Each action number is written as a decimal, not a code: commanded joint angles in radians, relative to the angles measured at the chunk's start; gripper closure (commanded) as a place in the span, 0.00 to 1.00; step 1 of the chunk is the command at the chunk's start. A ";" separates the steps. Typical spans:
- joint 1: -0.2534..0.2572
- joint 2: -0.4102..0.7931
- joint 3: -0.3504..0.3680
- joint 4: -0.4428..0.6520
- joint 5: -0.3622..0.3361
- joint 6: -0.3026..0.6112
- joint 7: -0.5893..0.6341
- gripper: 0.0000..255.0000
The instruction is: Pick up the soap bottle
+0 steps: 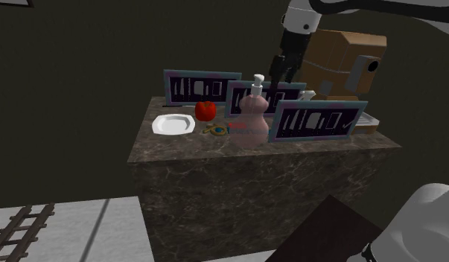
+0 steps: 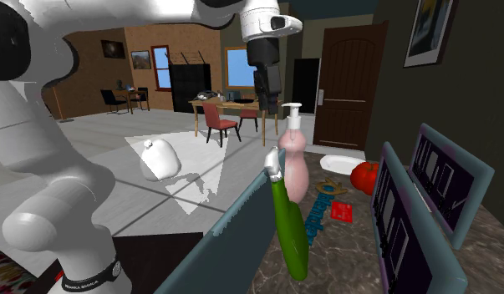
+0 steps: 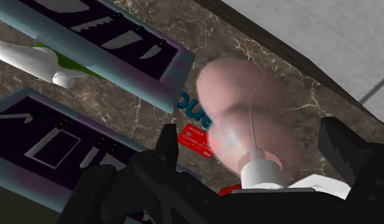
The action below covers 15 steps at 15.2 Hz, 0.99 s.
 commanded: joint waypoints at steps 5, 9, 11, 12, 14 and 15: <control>0.013 0.296 0.027 0.402 0.002 -0.123 0.045 0.00; 0.014 0.292 0.026 0.357 0.005 -0.083 0.047 0.00; 0.013 0.277 0.025 0.309 0.008 -0.050 0.047 0.00; 0.013 0.270 0.024 0.286 0.009 -0.034 0.046 0.00; 0.012 0.259 0.024 0.251 0.010 -0.009 0.046 0.00; 0.012 0.259 0.024 0.252 0.010 -0.010 0.046 0.00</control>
